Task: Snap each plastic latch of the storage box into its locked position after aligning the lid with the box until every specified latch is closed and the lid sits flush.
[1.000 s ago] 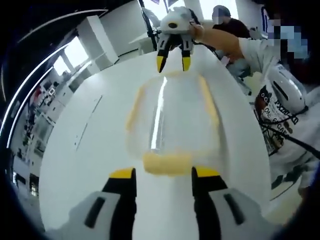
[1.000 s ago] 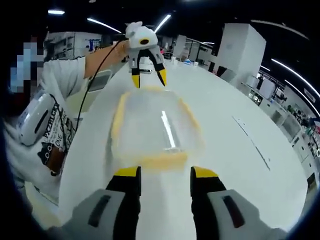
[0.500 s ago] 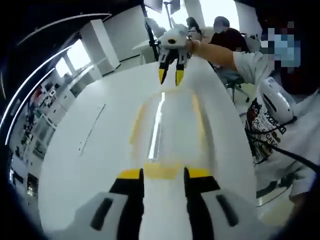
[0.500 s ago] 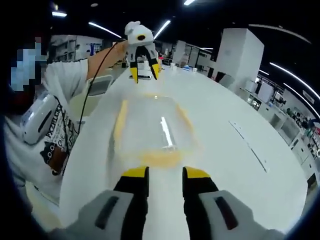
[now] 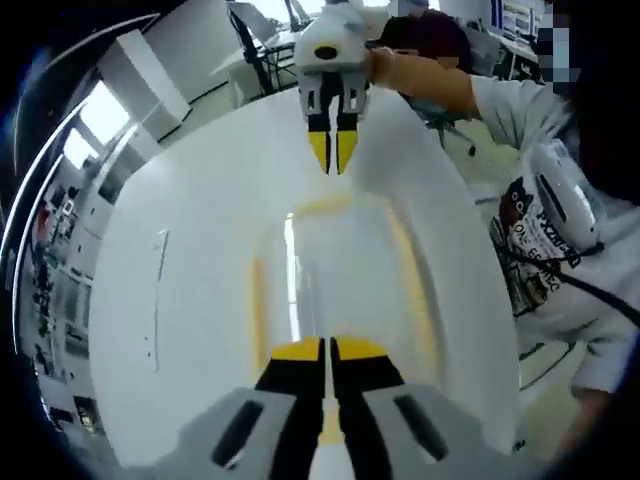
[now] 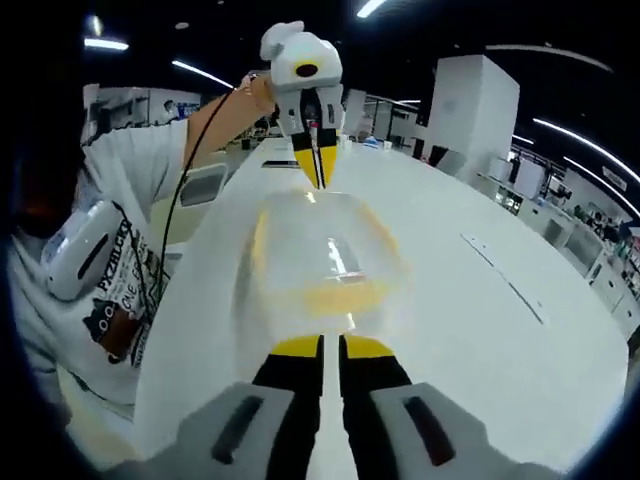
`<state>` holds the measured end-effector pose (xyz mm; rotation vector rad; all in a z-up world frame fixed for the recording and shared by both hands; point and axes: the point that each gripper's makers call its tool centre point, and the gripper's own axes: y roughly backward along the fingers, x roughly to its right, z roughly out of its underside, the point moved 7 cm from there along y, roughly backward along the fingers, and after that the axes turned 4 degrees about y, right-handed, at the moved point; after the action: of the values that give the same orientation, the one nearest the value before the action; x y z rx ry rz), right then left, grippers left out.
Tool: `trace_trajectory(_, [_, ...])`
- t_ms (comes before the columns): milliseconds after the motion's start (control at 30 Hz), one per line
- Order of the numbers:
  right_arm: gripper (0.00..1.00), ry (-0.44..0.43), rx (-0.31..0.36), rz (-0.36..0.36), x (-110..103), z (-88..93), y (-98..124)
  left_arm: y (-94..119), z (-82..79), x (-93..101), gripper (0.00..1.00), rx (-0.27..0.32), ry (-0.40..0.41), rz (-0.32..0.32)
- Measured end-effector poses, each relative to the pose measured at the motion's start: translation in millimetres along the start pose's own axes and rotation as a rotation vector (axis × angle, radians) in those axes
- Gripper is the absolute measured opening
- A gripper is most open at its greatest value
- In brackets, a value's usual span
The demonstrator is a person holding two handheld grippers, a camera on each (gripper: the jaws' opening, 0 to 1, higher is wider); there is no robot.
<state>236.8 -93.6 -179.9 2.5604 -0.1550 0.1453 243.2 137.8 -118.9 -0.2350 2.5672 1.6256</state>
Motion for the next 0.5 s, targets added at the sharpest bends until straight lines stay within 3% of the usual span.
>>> trace_trajectory(133, [0.0, -0.04, -0.018, 0.016, 4.2, 4.1, 0.6, -8.1, -7.7, -4.0, 0.0, -0.047, 0.018, 0.022])
trace_trajectory(333, [0.0, -0.069, 0.015, 0.032, 5.1, 0.8, -3.2, -30.1, -3.7, -5.4, 0.0, -0.206, 0.027, 0.061])
trace_trajectory(500, [0.0, -0.088, 0.023, 0.041, 9.7, 1.4, -9.3, -28.3, -5.6, -6.8, 0.0, -0.195, 0.051, 0.079])
